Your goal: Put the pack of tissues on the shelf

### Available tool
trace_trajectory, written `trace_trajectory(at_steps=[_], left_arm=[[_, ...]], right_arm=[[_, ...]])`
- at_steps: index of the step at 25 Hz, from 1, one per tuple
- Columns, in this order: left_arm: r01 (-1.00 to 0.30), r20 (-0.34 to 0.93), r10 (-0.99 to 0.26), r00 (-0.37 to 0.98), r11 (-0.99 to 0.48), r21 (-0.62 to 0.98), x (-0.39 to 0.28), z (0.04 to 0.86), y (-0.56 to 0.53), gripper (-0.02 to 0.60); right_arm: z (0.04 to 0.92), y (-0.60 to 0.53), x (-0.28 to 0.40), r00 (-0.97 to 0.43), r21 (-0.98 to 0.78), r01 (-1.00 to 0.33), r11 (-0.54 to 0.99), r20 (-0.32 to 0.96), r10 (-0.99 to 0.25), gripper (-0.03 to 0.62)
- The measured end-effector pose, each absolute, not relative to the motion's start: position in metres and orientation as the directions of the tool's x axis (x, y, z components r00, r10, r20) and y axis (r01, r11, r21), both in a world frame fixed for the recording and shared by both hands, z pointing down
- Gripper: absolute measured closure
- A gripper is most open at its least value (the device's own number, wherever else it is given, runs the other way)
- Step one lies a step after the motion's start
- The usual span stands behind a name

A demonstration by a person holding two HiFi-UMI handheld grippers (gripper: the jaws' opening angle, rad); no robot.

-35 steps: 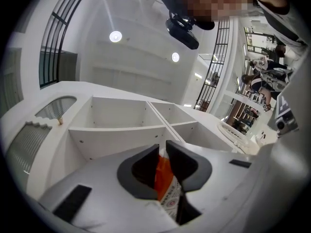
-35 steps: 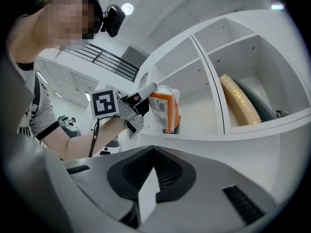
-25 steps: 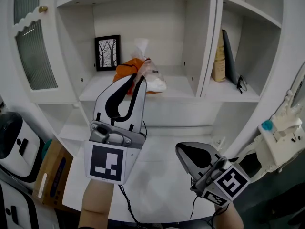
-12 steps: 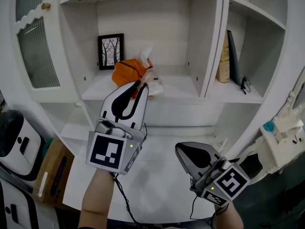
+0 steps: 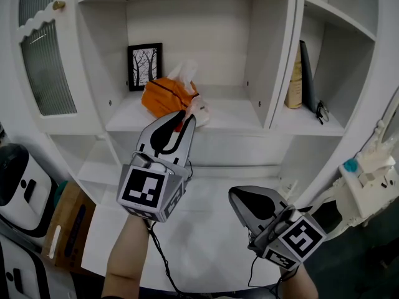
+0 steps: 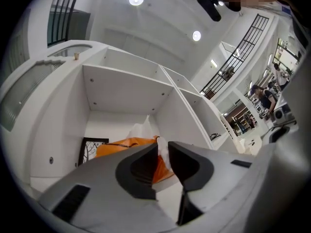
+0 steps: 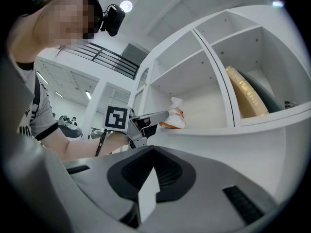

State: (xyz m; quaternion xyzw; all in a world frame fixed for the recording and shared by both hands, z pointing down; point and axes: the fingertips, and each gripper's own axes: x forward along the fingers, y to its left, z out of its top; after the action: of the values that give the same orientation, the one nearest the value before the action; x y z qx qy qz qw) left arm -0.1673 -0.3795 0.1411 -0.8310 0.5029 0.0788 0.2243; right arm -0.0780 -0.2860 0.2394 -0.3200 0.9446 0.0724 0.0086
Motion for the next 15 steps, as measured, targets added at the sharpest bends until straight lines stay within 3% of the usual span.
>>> trace_trajectory(at_steps=[7, 15], left_arm=[[-0.877, -0.319, -0.821, 0.474, -0.407, -0.254, -0.172, 0.151, -0.396, 0.469], [-0.878, -0.318, -0.822, 0.472, -0.406, -0.253, -0.173, 0.146, -0.395, 0.412]], right_arm=[[0.240, -0.286, -0.077, -0.785, 0.132, -0.618, 0.775, -0.063, -0.616, 0.582], [0.240, -0.283, -0.075, -0.778, 0.133, -0.627, 0.767, -0.064, -0.625, 0.582]])
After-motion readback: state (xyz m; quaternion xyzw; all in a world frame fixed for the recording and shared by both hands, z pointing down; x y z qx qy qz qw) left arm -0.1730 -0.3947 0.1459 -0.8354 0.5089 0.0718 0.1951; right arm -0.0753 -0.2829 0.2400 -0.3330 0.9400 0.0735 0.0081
